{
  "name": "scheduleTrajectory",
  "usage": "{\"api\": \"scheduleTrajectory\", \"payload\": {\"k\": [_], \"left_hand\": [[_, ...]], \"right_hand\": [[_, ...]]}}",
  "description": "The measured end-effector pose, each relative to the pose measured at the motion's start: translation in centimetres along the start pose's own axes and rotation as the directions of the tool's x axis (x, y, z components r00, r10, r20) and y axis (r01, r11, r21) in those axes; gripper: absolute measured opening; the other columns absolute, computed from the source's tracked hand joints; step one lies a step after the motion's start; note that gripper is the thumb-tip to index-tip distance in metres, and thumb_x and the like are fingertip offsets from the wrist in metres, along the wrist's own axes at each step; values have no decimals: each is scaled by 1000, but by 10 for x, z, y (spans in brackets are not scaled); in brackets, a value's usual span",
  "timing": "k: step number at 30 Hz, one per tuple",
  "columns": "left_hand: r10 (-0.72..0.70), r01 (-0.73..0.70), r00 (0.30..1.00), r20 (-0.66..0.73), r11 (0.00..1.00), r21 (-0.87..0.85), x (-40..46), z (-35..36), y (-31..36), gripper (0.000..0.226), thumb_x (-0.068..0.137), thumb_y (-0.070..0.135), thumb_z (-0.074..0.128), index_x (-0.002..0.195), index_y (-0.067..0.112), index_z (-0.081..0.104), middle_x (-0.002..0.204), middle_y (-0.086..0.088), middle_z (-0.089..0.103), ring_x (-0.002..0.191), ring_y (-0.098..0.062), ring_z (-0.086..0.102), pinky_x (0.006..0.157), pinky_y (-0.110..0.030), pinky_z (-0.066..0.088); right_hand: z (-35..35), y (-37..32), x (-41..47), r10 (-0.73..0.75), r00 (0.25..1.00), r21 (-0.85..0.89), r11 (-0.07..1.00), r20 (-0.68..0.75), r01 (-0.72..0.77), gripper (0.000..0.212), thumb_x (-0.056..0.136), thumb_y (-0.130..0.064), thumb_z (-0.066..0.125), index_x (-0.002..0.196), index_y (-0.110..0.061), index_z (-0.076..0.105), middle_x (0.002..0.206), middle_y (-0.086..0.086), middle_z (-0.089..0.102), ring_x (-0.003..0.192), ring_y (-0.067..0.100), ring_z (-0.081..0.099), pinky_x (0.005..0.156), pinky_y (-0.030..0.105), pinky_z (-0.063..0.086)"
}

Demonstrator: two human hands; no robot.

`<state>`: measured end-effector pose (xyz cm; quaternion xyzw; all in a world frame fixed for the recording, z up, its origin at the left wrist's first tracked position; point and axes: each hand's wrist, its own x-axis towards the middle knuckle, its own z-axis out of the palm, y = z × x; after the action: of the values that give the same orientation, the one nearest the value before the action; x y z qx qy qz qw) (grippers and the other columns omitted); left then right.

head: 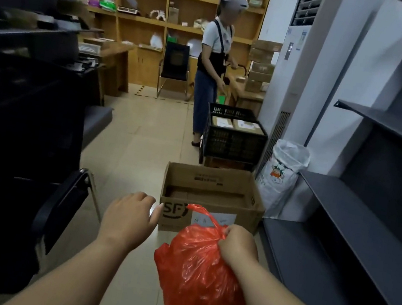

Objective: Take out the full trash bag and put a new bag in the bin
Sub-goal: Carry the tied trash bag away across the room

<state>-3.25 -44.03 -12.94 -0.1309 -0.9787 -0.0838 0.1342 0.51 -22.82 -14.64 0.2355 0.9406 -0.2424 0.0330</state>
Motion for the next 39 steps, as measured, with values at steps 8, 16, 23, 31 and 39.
{"api": "scheduleTrajectory", "payload": {"k": [8,16,23,31,39], "left_hand": [[5,-5,1000,15,1000,-27,143,34,28,41,94,43,29,105,21,62,109,2,65,98,-17,59,78,-29,42],[59,-60,997,39,998,14,286,95,24,43,94,44,30,101,20,64,106,0,66,98,-21,59,79,-32,42],[147,-149,986,73,989,13,438,147,-1,41,93,44,29,96,20,62,101,0,66,94,-21,58,79,-32,41],[222,-221,973,64,975,-13,569,186,-21,41,93,44,32,97,21,66,101,0,69,93,-22,62,79,-33,44],[287,-286,956,55,958,-35,637,206,-17,54,88,49,23,97,20,68,100,-2,70,92,-23,63,76,-34,46]], "right_hand": [[-40,-28,141,-53,998,-60,997,-30,51,17,88,-6,51,76,-17,49,109,11,64,103,28,59,80,28,46],[-41,-52,279,12,1000,-23,1000,-22,-13,37,88,-6,52,58,-22,39,85,3,54,80,20,48,68,25,36],[-40,-95,422,111,992,-60,992,63,-107,14,90,-9,50,87,-13,63,98,9,66,92,26,62,62,24,42],[-54,-150,571,213,975,129,971,-68,-203,29,90,-3,45,109,-6,67,115,16,66,108,31,61,88,31,48],[-75,-170,639,253,962,310,927,-100,-211,40,93,-8,45,133,-12,50,139,13,46,120,32,50,99,36,43]]}}
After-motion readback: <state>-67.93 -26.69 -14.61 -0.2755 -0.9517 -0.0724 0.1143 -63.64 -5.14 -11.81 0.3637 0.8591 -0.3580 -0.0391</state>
